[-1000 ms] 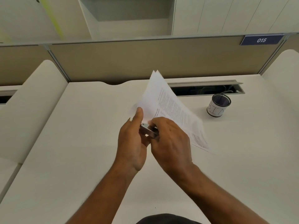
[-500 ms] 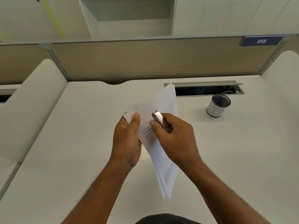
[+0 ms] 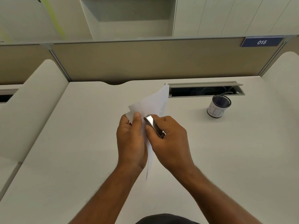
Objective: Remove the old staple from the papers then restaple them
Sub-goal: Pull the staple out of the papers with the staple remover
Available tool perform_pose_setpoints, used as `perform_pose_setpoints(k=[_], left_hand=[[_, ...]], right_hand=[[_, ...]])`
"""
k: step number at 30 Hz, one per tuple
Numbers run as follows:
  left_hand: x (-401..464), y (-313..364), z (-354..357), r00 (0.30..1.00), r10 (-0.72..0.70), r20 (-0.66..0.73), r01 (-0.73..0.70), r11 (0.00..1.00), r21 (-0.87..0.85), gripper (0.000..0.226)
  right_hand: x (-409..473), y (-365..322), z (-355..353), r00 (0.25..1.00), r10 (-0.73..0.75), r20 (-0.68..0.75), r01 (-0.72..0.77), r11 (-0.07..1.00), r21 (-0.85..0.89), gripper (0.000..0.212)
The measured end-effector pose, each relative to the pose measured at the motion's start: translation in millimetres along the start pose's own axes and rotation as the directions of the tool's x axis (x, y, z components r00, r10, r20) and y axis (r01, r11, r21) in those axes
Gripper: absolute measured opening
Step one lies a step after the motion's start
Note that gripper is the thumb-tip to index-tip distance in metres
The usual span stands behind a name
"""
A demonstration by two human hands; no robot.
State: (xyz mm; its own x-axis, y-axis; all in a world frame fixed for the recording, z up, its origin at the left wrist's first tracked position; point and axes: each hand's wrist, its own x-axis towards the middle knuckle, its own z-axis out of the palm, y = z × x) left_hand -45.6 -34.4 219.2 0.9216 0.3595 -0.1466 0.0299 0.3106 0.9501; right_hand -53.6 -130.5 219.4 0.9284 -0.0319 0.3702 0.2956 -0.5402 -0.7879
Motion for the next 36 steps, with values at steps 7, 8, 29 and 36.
perform_pose_setpoints(k=[7, 8, 29, 36], left_hand=[[-5.8, 0.6, 2.2, 0.999, -0.025, -0.034, 0.021, 0.996, -0.087, 0.021], [-6.2, 0.9, 2.5, 0.999, -0.03, -0.037, 0.026, 0.994, -0.102, 0.021], [-7.2, 5.7, 6.3, 0.996, -0.083, -0.035, 0.072, 0.969, -0.237, 0.022], [-8.5, 6.4, 6.7, 0.996, -0.087, -0.034, 0.075, 0.964, -0.255, 0.023]], right_hand=[[2.8, -3.3, 1.1, 0.998, -0.027, -0.054, 0.027, 1.0, -0.005, 0.025], [3.3, -3.7, 1.1, 0.998, -0.025, -0.053, 0.025, 1.0, -0.006, 0.025], [4.0, -6.3, 5.4, 0.997, 0.048, -0.064, -0.034, 0.977, 0.21, 0.02], [2.4, -5.3, 5.3, 0.996, 0.063, -0.057, -0.045, 0.959, 0.278, 0.016]])
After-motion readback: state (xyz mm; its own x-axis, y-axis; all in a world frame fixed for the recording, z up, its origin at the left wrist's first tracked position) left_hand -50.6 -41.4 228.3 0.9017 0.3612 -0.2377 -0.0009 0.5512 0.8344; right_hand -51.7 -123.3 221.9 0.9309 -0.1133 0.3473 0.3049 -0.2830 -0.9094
